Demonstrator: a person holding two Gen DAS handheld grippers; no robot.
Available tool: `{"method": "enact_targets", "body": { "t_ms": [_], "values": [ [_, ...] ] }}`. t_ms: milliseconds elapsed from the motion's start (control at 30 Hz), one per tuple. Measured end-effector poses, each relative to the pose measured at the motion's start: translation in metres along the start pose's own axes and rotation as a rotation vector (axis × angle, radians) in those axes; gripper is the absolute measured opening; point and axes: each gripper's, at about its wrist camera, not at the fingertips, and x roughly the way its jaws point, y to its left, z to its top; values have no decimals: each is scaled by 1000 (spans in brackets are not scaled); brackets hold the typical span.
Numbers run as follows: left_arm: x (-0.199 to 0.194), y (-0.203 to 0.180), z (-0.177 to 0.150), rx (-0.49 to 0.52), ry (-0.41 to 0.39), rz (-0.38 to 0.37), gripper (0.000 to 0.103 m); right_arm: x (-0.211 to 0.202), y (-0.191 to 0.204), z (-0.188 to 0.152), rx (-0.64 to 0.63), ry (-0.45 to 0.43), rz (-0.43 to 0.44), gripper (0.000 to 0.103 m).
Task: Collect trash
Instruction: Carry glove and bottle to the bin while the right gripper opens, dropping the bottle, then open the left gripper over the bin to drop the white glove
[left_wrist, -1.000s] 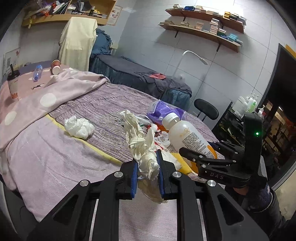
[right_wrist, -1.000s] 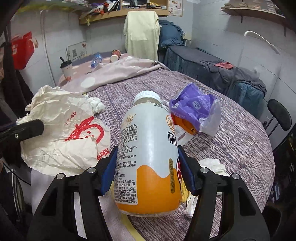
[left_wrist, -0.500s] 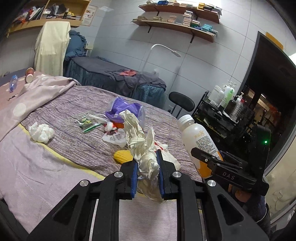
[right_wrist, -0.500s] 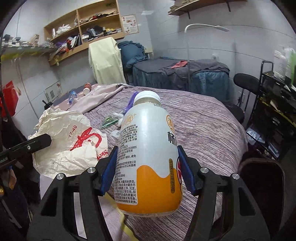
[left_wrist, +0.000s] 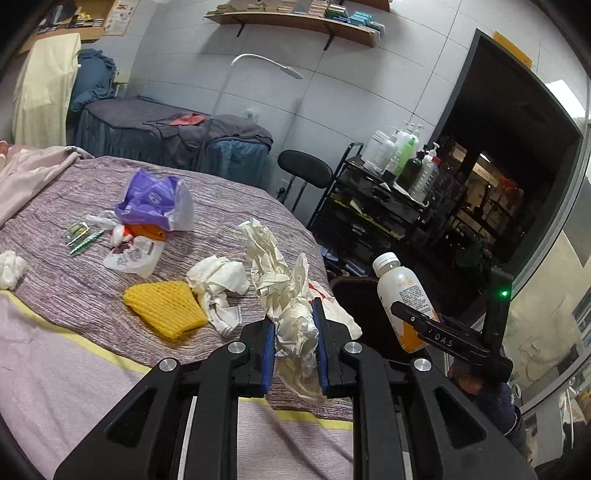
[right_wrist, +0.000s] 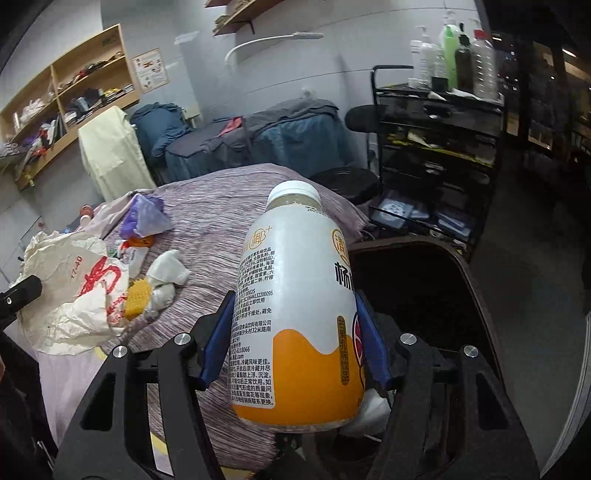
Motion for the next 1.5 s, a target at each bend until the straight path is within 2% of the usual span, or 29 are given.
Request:
{"method": "enact_targets", "body": {
  "t_ms": [233, 400, 600, 767, 900, 1133, 1500],
  "values": [
    [25, -23, -3, 29, 55, -53, 18, 22, -55, -21, 114, 92, -102, 62],
    [41, -43, -5, 67, 86, -72, 18, 40, -79, -31, 149, 159, -143, 62],
    [60, -63, -5, 113, 120, -90, 18, 59, -91, -40, 173, 241, -184, 62],
    [74, -74, -6, 139, 152, -106, 18, 62, -91, -45, 184, 261, -195, 63],
    [86, -80, -7, 152, 181, -121, 18, 54, -92, -45, 197, 233, -201, 73],
    [108, -95, -8, 164, 227, -147, 18, 26, -100, -41, 225, 135, -218, 73],
    [142, -132, -9, 167, 289, -229, 18, -29, -125, -31, 286, -42, -320, 76]
  ]
}}
